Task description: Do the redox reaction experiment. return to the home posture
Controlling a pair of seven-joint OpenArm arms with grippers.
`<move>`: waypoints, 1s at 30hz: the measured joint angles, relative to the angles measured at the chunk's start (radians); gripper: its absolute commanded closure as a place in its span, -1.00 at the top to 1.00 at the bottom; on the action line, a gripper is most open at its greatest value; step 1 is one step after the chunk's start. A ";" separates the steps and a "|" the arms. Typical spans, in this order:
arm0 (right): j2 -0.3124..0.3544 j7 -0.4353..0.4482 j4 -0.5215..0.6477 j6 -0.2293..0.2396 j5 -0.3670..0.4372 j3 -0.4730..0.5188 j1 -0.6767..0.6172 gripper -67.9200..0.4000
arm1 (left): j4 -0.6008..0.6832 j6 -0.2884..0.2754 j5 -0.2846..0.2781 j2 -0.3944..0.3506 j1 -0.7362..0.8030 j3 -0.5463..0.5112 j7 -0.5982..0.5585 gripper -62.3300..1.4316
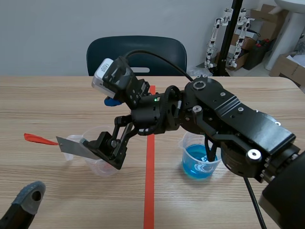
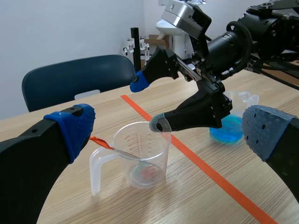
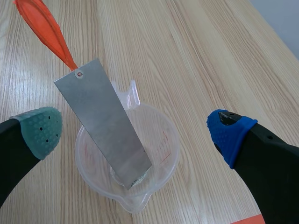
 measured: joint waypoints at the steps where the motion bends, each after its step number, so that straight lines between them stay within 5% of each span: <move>1: 0.000 0.000 0.000 0.000 0.000 0.000 0.000 0.92 | 0.000 -0.008 -0.013 0.000 0.010 -0.006 -0.002 1.00; 7: 0.025 0.000 0.014 0.001 0.048 0.000 0.000 0.92 | -0.002 -0.021 -0.028 0.000 0.100 -0.038 -0.114 1.00; 16: 0.250 -0.001 0.240 0.000 0.199 0.000 -0.002 0.92 | -0.003 -0.020 -0.014 0.000 0.098 -0.038 -0.104 1.00; 22: 0.415 -0.037 0.306 -0.151 0.333 -0.002 -0.002 0.92 | -0.003 -0.020 -0.014 0.000 0.087 -0.038 -0.116 1.00; 26: 0.522 0.005 0.317 -0.249 0.349 -0.002 -0.002 0.92 | -0.003 -0.020 -0.014 0.000 0.046 -0.037 -0.105 1.00; 30: 0.608 0.082 0.321 -0.285 0.349 -0.002 -0.002 0.92 | -0.003 -0.031 -0.014 -0.002 0.012 -0.037 -0.040 1.00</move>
